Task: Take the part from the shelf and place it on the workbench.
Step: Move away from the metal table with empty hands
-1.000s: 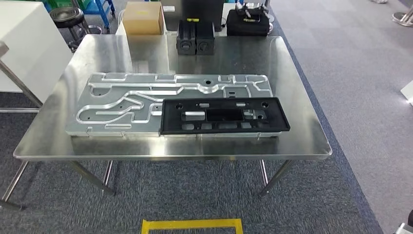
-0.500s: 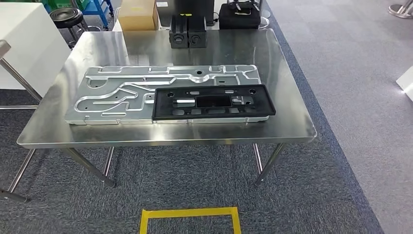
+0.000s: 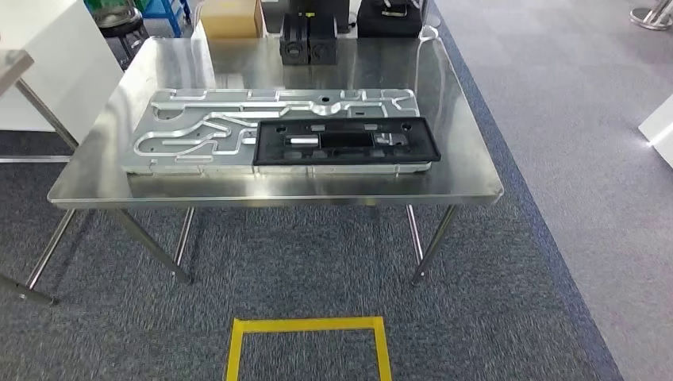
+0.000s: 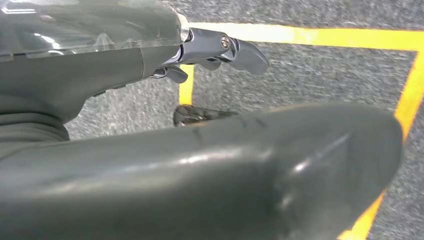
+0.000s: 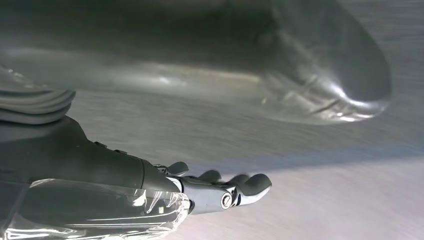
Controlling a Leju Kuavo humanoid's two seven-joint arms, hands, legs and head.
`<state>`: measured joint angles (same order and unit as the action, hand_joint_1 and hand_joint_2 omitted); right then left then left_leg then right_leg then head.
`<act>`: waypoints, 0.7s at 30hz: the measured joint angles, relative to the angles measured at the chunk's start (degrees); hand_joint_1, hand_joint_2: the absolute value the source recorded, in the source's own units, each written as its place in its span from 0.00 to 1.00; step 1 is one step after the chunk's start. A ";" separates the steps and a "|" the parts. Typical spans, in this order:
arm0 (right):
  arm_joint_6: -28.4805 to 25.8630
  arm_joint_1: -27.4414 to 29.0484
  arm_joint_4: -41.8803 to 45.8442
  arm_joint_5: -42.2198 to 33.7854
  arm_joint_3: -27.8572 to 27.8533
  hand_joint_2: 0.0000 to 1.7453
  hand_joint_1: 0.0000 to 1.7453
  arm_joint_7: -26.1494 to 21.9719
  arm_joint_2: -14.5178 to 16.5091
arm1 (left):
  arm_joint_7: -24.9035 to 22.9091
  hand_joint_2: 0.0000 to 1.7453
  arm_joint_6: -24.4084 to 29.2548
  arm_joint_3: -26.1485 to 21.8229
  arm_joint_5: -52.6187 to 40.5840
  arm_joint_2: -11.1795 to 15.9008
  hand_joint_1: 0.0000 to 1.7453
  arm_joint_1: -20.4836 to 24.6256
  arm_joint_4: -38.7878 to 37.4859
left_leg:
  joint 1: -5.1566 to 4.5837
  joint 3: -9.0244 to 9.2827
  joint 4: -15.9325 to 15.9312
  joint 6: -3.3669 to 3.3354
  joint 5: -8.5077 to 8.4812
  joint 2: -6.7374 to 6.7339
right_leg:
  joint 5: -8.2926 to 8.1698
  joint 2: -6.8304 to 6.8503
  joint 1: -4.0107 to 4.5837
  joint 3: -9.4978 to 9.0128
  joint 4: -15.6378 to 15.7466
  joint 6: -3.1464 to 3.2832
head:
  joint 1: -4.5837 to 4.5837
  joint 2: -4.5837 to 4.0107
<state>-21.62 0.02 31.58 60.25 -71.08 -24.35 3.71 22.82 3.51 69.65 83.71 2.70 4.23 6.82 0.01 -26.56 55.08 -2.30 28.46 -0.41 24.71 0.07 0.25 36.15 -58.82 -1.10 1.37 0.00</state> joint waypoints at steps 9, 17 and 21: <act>11.32 -1.33 -11.62 7.87 -0.28 0.00 0.00 19.49 -0.27 | -0.57 0.00 -0.47 0.45 0.00 -0.86 0.00 -0.02 0.00 | 0.91 -7.92 1.57 1.63 -5.49 -0.26 | 5.04 -0.16 -2.45 -8.05 -2.85 -2.85 | 0.01 0.00; 17.52 -2.59 -16.57 8.52 0.10 0.00 0.00 23.16 0.97 | -1.85 0.00 0.17 2.62 -0.06 -1.39 0.00 0.06 0.00 | 1.34 -11.98 9.40 4.09 0.69 -0.13 | 3.85 0.37 -1.61 -8.76 3.85 1.63 | 0.01 0.00; 20.47 -2.98 -17.77 6.64 -0.44 0.00 0.00 28.05 1.76 | -3.55 0.00 -0.52 3.48 -0.09 -1.57 0.00 0.17 0.02 | 1.24 -11.99 19.10 3.88 3.78 -0.09 | 1.41 0.49 -0.62 -4.92 3.04 2.08 | 0.01 0.00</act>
<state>-1.15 -2.96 13.81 66.89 -71.52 3.69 5.46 19.28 2.99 73.13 83.62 1.13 4.40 6.84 1.25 -38.55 74.17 1.59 32.24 -0.50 26.12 0.56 -0.37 31.22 -55.79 0.97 1.38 0.00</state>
